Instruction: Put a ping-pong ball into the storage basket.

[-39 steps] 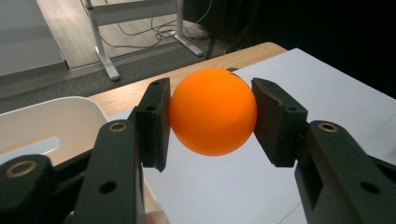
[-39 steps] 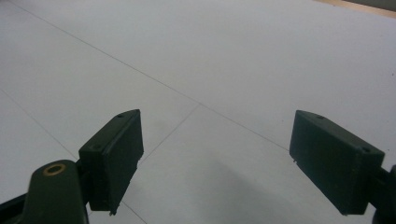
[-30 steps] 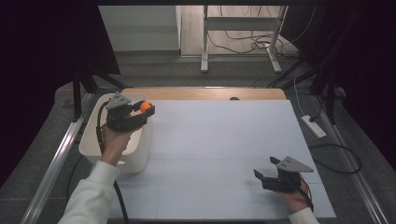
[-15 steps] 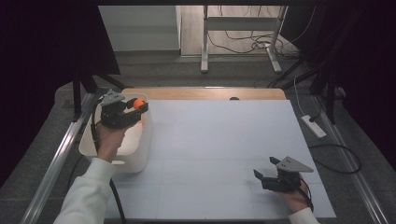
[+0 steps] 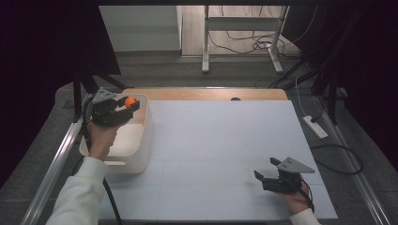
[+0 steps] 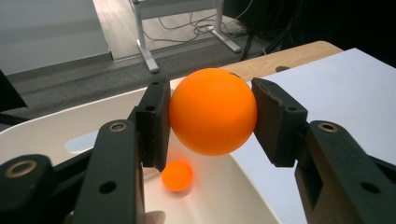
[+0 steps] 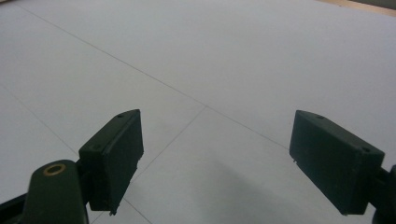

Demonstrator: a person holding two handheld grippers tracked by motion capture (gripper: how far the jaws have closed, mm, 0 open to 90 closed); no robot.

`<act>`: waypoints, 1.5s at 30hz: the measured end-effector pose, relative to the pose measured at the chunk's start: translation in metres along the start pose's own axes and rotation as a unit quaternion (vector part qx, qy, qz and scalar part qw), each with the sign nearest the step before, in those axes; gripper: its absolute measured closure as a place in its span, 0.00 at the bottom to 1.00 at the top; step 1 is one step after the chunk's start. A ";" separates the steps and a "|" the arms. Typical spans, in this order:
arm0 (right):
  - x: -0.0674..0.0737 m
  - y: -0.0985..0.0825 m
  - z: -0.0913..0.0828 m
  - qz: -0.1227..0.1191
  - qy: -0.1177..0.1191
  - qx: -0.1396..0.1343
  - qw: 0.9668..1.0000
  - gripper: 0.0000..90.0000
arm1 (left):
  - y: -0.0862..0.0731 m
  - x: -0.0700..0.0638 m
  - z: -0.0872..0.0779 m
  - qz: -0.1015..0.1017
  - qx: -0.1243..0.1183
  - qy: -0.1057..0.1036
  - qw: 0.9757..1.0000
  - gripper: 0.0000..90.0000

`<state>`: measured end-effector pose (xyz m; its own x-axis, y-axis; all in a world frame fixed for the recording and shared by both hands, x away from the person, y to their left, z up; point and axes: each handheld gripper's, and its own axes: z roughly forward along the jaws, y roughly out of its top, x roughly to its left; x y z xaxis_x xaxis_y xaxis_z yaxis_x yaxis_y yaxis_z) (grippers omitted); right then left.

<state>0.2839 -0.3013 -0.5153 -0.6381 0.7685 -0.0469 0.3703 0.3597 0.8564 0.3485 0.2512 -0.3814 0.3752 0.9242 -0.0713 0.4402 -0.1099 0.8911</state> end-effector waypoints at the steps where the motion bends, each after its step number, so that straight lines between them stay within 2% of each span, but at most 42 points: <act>1: 0.000 0.000 0.000 0.000 0.000 0.000 1.000 0.20 | 0.000 0.001 0.000 -0.001 0.000 0.001 1.000 0.56; 9: 0.000 0.000 0.000 -0.002 -0.001 -0.001 1.000 0.20 | -0.003 0.009 0.002 -0.010 0.009 0.014 1.000 0.56; 13: 0.000 0.000 0.000 -0.001 0.000 -0.001 1.000 0.20 | -0.005 0.018 0.003 -0.017 0.018 0.022 0.999 0.56; 27: 0.000 0.000 0.001 -0.001 -0.001 -0.001 1.000 0.20 | -0.009 0.031 0.009 -0.032 0.037 0.036 0.998 0.56; 35: 0.000 0.000 0.001 0.000 -0.001 -0.001 1.000 0.20 | -0.011 0.033 0.020 -0.036 0.061 0.034 0.997 0.56; 40: 0.000 0.000 0.001 0.000 -0.001 0.000 1.000 0.20 | -0.013 0.033 0.031 -0.038 0.091 0.026 0.995 0.56; 45: 0.000 0.000 0.001 0.000 -0.001 -0.001 1.000 0.20 | -0.014 0.034 0.035 -0.041 0.103 0.028 0.993 0.56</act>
<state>0.2847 -0.3011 -0.5156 -0.6370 0.7694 -0.0471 0.3698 0.3586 0.8571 0.3832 0.2713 -0.4123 0.2866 0.9517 -0.1097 0.6277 -0.1001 0.7720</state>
